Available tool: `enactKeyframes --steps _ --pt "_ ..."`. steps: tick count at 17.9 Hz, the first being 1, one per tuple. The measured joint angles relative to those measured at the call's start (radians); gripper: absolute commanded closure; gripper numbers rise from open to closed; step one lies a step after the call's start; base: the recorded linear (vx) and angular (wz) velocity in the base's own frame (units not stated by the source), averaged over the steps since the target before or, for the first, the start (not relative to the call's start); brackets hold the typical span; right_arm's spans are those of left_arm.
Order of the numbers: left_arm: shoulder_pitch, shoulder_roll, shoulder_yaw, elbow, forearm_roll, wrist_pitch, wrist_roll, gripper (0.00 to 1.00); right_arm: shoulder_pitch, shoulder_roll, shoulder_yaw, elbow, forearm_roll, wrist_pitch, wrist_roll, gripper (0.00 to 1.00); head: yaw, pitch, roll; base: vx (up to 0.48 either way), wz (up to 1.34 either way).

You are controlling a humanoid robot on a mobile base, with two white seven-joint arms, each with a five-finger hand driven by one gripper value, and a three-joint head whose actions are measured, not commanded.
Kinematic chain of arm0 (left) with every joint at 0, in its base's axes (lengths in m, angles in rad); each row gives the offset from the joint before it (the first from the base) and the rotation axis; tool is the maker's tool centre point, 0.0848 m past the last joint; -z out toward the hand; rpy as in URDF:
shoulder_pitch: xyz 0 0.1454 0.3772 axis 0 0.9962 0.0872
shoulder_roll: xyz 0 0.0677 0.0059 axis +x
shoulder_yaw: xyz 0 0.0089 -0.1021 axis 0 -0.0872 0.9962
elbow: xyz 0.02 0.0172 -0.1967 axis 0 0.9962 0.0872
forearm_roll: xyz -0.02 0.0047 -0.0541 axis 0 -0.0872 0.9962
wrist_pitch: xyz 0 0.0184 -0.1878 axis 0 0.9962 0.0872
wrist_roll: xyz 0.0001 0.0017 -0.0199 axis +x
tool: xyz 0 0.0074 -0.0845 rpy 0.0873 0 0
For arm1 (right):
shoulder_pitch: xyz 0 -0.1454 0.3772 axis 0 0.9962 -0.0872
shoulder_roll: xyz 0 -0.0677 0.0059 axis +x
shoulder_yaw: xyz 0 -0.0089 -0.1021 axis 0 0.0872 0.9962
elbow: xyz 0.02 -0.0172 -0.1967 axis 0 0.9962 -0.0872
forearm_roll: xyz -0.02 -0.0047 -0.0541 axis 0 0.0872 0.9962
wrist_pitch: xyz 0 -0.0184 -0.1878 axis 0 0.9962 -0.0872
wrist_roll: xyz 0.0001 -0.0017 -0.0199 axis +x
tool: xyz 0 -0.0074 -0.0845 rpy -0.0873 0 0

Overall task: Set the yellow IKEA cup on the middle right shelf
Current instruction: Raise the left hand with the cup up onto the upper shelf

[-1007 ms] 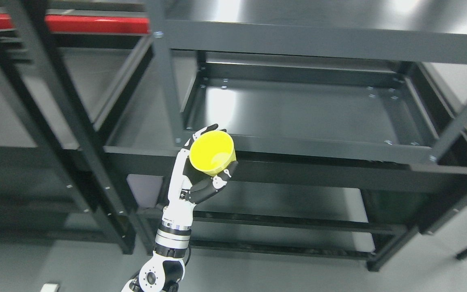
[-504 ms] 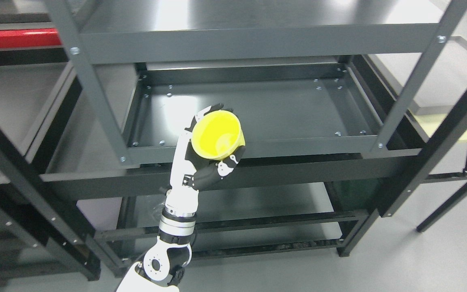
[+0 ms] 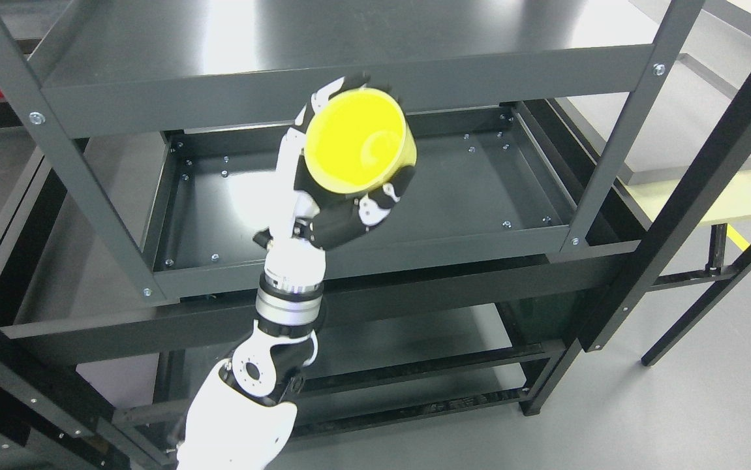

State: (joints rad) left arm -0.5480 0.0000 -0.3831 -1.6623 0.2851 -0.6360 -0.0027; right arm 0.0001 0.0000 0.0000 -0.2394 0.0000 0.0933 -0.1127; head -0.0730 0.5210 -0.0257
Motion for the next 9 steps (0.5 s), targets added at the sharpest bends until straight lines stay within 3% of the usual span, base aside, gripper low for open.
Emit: enactKeyframes --steps 6,9 --pt "-0.175 0.000 -0.018 -0.037 0.000 0.063 0.008 1.00 0.000 0.000 0.000 0.000 0.000 0.000 -0.002 0.01 0.0000 0.000 0.000 0.104 0.04" --pt "-0.250 0.000 -0.023 -0.050 0.000 0.140 0.070 1.00 0.000 0.000 0.000 0.000 0.000 0.000 -0.004 0.01 0.0000 0.000 0.000 0.105 0.14"
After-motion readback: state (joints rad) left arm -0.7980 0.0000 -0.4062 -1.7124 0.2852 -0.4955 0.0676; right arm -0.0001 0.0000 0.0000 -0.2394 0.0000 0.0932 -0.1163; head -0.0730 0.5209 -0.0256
